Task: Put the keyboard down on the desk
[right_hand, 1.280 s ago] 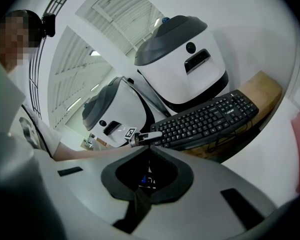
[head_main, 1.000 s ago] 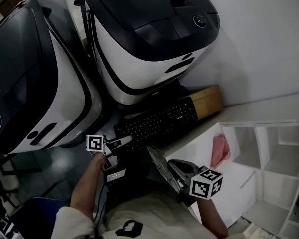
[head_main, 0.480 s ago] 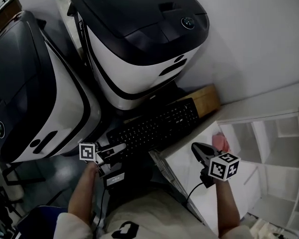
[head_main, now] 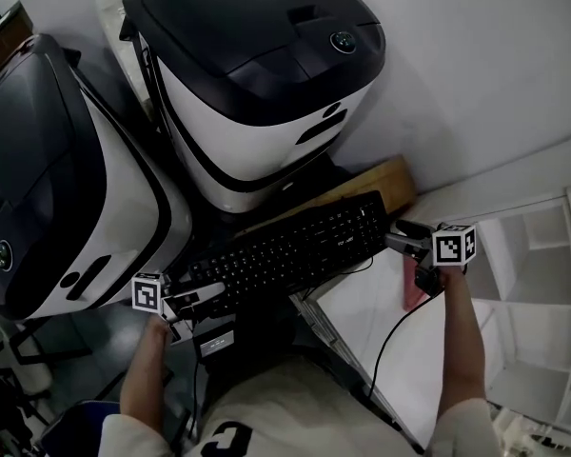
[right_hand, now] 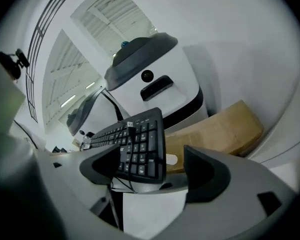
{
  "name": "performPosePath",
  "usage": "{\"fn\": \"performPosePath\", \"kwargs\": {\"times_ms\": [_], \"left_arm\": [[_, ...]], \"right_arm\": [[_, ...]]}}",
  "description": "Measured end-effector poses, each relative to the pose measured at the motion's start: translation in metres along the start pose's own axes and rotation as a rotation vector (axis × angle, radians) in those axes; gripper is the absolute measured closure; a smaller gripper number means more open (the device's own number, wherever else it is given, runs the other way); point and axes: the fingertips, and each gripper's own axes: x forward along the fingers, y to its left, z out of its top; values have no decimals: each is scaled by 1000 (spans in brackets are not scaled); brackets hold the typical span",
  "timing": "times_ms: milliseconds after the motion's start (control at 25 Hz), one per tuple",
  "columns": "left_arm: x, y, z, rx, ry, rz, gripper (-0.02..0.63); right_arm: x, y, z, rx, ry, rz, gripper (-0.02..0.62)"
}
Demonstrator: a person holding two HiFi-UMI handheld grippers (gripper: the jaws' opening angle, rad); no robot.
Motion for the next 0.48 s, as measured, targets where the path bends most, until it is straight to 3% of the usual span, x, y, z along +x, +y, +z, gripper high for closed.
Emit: {"fn": "performPosePath", "kwargs": {"times_ms": [160, 280, 480], "left_arm": [[-7, -13, 1, -8, 1, -46, 508], [-12, -19, 2, -7, 15, -66, 508], [-16, -24, 1, -16, 41, -93, 505]], "right_arm": [[11, 1, -9, 52, 58, 110, 198], [15, 23, -6, 88, 51, 251, 195], [25, 60, -7, 104, 124, 473, 196]]}}
